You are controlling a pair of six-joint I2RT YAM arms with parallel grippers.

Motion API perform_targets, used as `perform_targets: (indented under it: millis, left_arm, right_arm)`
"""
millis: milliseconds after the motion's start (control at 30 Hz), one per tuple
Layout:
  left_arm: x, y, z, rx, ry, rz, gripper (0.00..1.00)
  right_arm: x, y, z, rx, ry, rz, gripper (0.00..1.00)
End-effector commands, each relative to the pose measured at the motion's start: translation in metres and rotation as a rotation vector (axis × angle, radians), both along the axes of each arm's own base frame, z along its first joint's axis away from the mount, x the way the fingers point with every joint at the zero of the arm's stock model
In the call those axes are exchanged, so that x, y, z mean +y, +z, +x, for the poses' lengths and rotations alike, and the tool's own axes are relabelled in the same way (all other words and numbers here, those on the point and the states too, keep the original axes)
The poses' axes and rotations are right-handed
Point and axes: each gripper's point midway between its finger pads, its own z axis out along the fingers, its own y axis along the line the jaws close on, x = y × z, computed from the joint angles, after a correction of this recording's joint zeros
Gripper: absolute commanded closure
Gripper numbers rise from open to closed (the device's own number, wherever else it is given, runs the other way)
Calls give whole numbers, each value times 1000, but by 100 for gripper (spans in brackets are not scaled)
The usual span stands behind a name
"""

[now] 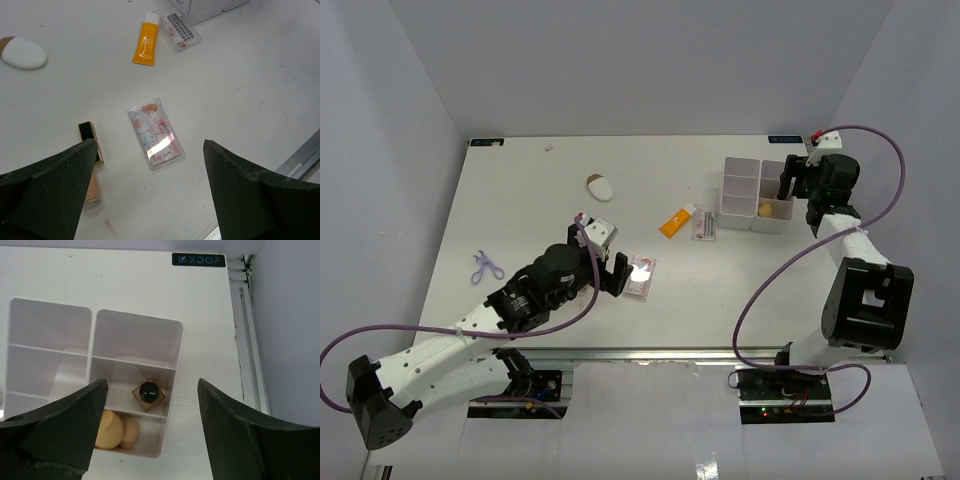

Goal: Organize the makeup

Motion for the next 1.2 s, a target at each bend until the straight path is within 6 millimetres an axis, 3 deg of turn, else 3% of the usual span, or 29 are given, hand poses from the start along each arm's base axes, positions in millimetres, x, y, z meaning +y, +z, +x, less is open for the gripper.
perform_targets:
  millis: [0, 67, 133, 233, 333, 433, 633, 1000, 1167]
  left_arm:
    - [-1, -2, -4, 92, 27, -55, 3]
    - [5, -14, -4, 175, 73, -42, 6]
    - [14, -26, 0, 264, 125, -32, 11]
    - [30, -46, -2, 403, 200, 3, 18]
    - [47, -55, 5, 481, 292, 34, 24]
    - [64, -75, 15, 540, 378, 114, 25]
    - [74, -117, 31, 636, 464, 306, 28]
    - [87, -143, 52, 618, 517, 489, 30]
    - [82, -157, 56, 639, 494, 520, 32]
  right_arm:
    - [47, 66, -49, -74, 355, -76, 17]
    - [96, 64, -97, -55, 673, -56, 9]
    - [143, 67, -158, -70, 996, 61, 6]
    - [171, 45, -217, -23, 1153, 164, 5]
    - [181, 22, -247, 12, 1202, 214, 5]
    - [181, 18, -252, 13, 1197, 202, 5]
    - [181, 21, -258, -4, 1193, 184, 4]
    - [177, 27, -260, -28, 1170, 172, 3]
    - [175, 26, -259, -23, 1161, 184, 3]
